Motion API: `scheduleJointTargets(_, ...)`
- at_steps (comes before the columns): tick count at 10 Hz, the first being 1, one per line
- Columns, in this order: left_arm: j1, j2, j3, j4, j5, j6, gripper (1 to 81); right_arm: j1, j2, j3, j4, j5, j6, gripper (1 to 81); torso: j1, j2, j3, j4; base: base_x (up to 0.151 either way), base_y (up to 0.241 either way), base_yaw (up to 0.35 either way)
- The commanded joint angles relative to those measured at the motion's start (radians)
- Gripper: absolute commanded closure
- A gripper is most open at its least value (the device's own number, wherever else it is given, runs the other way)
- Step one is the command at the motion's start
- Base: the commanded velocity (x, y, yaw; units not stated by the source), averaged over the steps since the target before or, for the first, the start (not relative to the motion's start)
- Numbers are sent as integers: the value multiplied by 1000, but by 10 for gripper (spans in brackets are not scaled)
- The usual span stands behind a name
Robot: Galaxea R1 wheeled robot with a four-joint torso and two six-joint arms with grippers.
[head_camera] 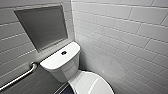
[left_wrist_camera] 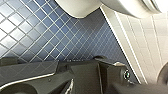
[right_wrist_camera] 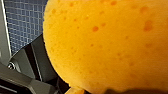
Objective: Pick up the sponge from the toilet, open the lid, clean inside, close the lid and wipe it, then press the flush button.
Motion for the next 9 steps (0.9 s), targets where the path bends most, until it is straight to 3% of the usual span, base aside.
scheduleJointTargets(1,-121,-19,19,-87,90,-1,10,-46,18,-24,-77,-23,-4,811,0,0,0,-92,0,0,0)
scheduleJointTargets(4,-152,-13,13,-114,104,-4,10,-56,32,-34,-89,-23,-4,811,0,0,0,-172,0,0,0)
scheduleJointTargets(5,-161,-4,13,-122,105,-4,10,-56,38,-44,-91,-23,-3,811,0,0,0,-122,0,0,0)
scheduleJointTargets(6,-169,8,13,-130,105,-2,10,-61,50,-64,-91,-23,-4,811,0,0,0,-149,0,0,0)
scheduleJointTargets(7,-177,25,13,-131,104,-4,10,-73,65,-86,-91,-23,-3,811,0,0,0,-161,0,0,0)
scheduleJointTargets(9,-207,71,-6,-143,105,-4,10,-113,127,-193,-87,-23,-1,811,0,0,0,-162,0,0,0)
